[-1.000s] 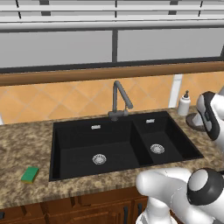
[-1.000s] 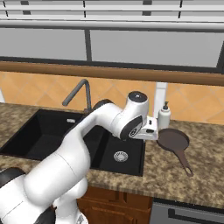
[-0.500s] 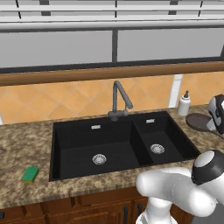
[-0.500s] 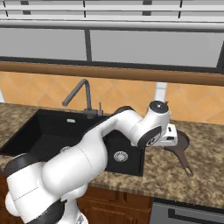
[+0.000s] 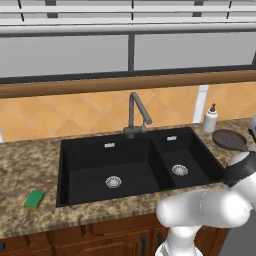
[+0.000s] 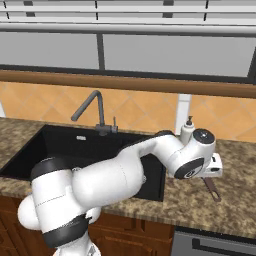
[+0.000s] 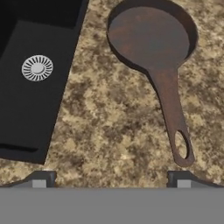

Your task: Pick the pan and sponge and place them into the sink. Then turn on the water.

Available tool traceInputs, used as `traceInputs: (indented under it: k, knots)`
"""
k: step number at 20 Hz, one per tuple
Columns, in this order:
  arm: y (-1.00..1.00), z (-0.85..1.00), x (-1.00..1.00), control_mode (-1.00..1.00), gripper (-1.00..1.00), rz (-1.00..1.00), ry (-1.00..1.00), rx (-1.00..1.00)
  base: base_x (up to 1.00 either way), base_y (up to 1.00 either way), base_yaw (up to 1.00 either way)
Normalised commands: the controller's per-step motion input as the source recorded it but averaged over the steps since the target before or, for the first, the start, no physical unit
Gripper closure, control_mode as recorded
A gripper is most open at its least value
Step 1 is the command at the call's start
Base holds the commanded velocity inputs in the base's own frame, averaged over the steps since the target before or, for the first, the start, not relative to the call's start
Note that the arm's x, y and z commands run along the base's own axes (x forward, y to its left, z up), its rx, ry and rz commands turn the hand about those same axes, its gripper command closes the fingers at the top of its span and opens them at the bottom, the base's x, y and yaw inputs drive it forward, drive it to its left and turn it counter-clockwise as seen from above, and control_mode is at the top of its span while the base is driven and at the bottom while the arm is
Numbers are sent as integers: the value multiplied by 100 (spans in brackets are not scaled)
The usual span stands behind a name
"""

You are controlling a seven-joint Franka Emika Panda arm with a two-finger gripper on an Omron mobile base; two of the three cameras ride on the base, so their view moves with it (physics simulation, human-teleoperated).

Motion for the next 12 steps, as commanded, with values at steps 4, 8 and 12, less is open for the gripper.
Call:
traceInputs:
  k: [4, 8, 12]
  knots:
    - [-43, -29, 8, -100, -100, 0, 3, 0, 0, 0, 0]
    - [-23, -31, 13, -100, -100, 0, 8, 0, 0, 0, 0]
    - [-27, -34, 24, -100, -100, 0, 7, 0, 0, 0, 0]
